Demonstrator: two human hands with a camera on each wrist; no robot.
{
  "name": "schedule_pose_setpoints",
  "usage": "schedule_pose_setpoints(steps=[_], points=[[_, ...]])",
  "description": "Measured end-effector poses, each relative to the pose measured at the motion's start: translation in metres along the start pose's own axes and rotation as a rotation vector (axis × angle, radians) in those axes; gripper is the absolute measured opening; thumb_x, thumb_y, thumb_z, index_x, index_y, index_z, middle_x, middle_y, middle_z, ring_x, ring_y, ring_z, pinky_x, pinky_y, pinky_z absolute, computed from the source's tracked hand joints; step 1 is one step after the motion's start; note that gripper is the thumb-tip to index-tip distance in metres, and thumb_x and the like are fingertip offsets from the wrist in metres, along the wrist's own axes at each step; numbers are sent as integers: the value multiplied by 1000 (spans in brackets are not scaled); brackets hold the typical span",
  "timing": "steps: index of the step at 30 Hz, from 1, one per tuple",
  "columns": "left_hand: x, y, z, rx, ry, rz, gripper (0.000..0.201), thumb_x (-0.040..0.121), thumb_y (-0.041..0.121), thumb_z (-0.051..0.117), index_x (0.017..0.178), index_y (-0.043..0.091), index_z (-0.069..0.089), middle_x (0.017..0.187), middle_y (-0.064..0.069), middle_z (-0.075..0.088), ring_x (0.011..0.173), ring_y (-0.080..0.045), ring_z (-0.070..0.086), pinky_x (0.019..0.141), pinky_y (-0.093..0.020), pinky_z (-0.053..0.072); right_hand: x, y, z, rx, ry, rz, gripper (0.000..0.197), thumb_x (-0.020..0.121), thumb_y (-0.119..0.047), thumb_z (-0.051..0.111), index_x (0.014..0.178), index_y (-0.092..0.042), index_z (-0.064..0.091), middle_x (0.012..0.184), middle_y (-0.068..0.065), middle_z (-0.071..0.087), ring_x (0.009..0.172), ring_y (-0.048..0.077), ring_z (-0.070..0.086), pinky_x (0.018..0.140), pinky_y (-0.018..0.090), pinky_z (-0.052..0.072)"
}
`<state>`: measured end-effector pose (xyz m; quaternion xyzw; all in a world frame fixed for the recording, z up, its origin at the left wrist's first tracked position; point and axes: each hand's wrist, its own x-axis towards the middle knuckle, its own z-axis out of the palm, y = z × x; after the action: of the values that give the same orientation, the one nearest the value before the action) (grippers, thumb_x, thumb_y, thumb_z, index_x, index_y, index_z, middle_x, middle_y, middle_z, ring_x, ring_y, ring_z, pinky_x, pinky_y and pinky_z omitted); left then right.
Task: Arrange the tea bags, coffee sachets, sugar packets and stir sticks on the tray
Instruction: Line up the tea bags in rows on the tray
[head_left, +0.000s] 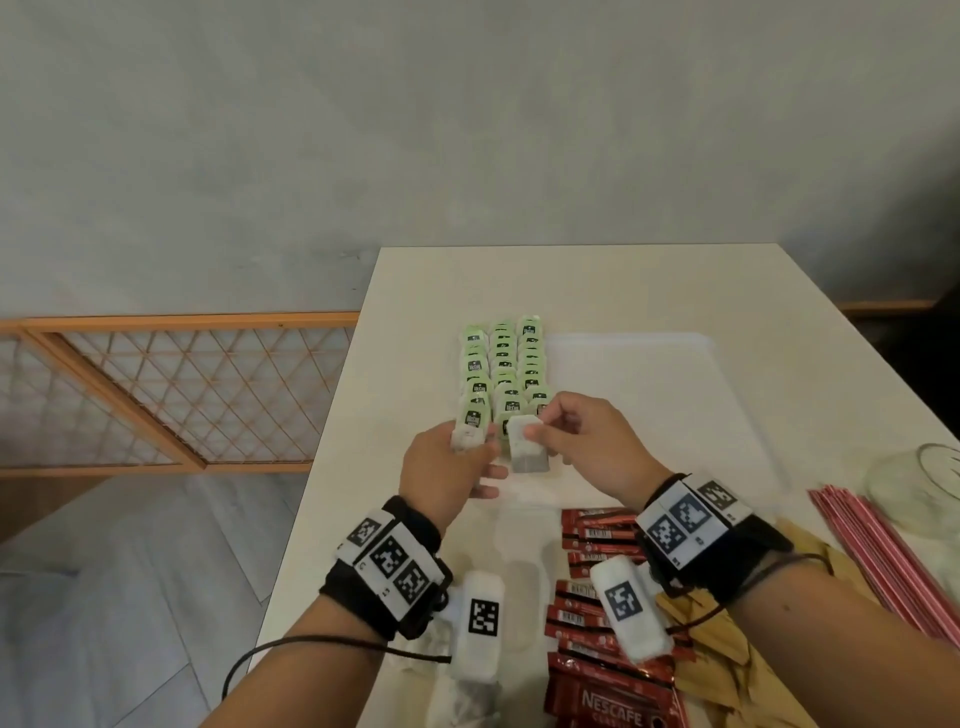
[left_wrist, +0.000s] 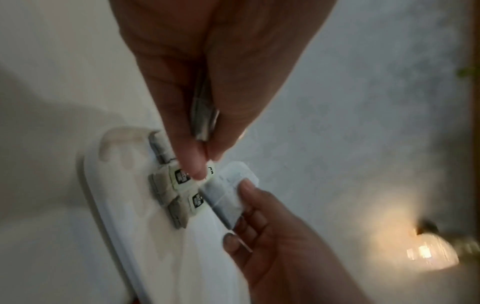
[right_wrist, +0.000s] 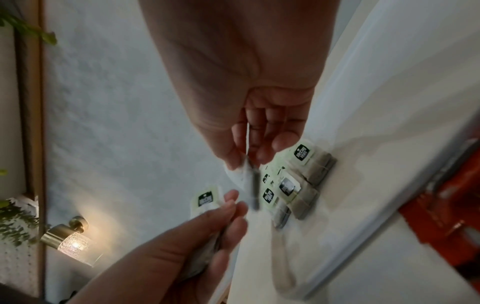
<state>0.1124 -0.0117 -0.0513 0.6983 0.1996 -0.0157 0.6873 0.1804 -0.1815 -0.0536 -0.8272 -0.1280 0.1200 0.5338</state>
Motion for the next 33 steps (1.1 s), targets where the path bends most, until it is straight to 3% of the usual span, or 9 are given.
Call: schedule_pose_setpoints(steps=[2,6,11,17,21,25,28,31,33], points=[[-4,2,1,121,83,80,16,89,14,67,104,10,69,84,-6,73,59,-18,69,49,-33,56,-5,-1,-3,4,36,22,18,84,-21,74,75,-15,60,74,11,68,63,15,60,62,33,53],[-21,10,15,249,46,166,7,89,17,67,94,15,71,71,0,70,49,-14,65,41,-27,51,-15,-5,-3,10,35,43,18,86,-16,71,77,-9,57,76,19,69,55,20,66,63,37,58],[-29,8,25,341,24,218,9,88,17,64,93,12,70,72,-5,70,48,-14,64,42,-29,51,-23,-13,6,126,16,26,14,86,-10,68,78,-5,57,77,17,71,65,27,71,69,45,61],[-24,11,19,384,29,217,13,88,24,65,81,13,63,66,-2,66,44,-10,62,39,-25,47,-26,-23,6,218,-69,57,22,95,-22,60,88,-3,70,84,15,73,76,22,72,73,37,61],[-15,10,9,407,7,154,22,90,16,58,69,10,60,54,1,60,40,-11,57,40,-27,48,-18,-16,5,125,-43,22,12,93,-18,62,95,-13,73,87,11,70,69,18,67,62,29,59],[-10,5,2,385,-43,83,26,88,18,61,62,15,56,46,4,58,43,-17,58,43,-26,46,-8,-3,9,-82,-93,-31,12,90,-21,68,100,-25,74,89,-9,68,74,2,60,64,21,52],[-6,-4,-7,392,-59,45,22,87,21,62,67,12,62,51,-5,62,46,-22,58,46,-29,48,2,3,18,-204,-158,-31,4,88,-25,70,89,-24,74,81,-16,66,74,0,58,72,19,45],[3,-15,-19,344,-24,5,15,88,19,62,77,8,63,65,-8,65,49,-22,60,46,-31,48,13,7,30,-322,-165,-41,6,87,-26,70,86,-20,73,84,-13,65,81,7,59,77,21,46],[9,-18,-26,335,-2,-16,9,87,14,60,87,6,63,74,-7,67,49,-21,60,46,-31,48,22,9,37,-386,-142,-63,6,87,-25,70,84,-21,72,80,-13,62,76,4,57,74,22,44]])
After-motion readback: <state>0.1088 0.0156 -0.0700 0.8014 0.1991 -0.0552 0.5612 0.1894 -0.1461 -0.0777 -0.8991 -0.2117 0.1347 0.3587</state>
